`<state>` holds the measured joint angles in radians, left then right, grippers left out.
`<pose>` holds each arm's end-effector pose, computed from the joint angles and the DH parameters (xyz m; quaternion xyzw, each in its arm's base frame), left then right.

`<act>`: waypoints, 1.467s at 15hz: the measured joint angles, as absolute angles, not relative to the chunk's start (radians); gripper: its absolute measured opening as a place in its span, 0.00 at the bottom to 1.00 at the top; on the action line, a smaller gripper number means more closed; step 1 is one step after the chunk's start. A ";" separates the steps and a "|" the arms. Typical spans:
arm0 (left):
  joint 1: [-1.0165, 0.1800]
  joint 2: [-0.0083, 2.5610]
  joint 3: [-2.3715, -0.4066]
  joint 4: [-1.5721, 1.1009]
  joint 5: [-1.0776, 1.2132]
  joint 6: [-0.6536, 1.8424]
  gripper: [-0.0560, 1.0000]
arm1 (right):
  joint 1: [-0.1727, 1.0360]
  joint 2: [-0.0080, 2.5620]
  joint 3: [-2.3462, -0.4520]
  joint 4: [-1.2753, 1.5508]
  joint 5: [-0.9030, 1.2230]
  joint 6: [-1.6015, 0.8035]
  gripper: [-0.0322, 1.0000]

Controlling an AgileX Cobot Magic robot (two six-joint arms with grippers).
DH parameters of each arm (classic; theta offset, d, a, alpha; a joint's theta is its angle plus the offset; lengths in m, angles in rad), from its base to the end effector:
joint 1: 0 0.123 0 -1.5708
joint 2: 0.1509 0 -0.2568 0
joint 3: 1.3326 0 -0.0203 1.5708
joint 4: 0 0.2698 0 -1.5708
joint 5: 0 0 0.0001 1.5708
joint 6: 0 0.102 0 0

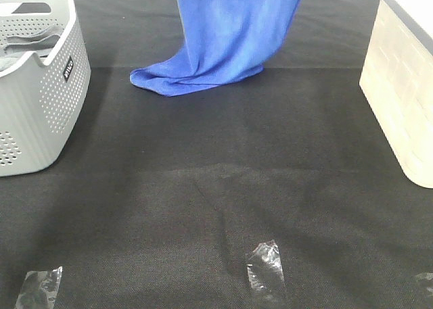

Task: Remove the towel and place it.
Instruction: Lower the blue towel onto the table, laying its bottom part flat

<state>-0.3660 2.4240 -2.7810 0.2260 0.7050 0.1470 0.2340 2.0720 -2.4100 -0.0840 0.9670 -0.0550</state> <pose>0.5183 -0.1828 0.3703 0.2227 0.7562 0.0435 0.6137 0.4690 0.1045 0.4045 -0.1289 0.8601 0.0023 0.4935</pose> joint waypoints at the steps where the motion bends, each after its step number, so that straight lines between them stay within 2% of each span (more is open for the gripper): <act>1: -0.370 2.391 -2.781 0.196 0.817 0.147 0.05 | 0.234 2.057 -2.410 -0.052 1.055 -0.074 0.06; 4: -0.370 2.306 -2.781 0.149 1.138 0.144 0.05 | 0.235 2.003 -2.410 0.039 1.203 -0.093 0.06; 7: -0.370 2.261 -2.751 0.133 1.209 0.103 0.05 | 0.235 1.964 -2.400 0.105 1.214 -0.110 0.06; 9: -0.370 2.189 -2.656 0.097 1.212 0.095 0.05 | 0.235 1.904 -2.312 0.118 1.217 -0.111 0.06; 11: -0.377 2.104 -2.527 0.078 1.212 0.084 0.05 | 0.235 1.829 -2.192 0.125 1.219 -0.111 0.06; 12: -0.381 1.965 -2.320 0.039 1.211 0.068 0.05 | 0.236 1.733 -2.046 0.135 1.219 -0.111 0.06; 16: -0.391 1.667 -1.883 -0.048 1.205 0.028 0.05 | 0.239 1.535 -1.824 0.179 1.220 -0.109 0.06; 22: -0.393 1.326 -1.472 -0.167 1.186 -0.039 0.05 | 0.248 1.310 -1.498 0.269 1.219 -0.102 0.06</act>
<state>-0.3930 1.3260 -1.4720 -0.1670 1.1860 -0.0390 0.2480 1.3100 -1.4980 0.2690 1.2190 -0.1020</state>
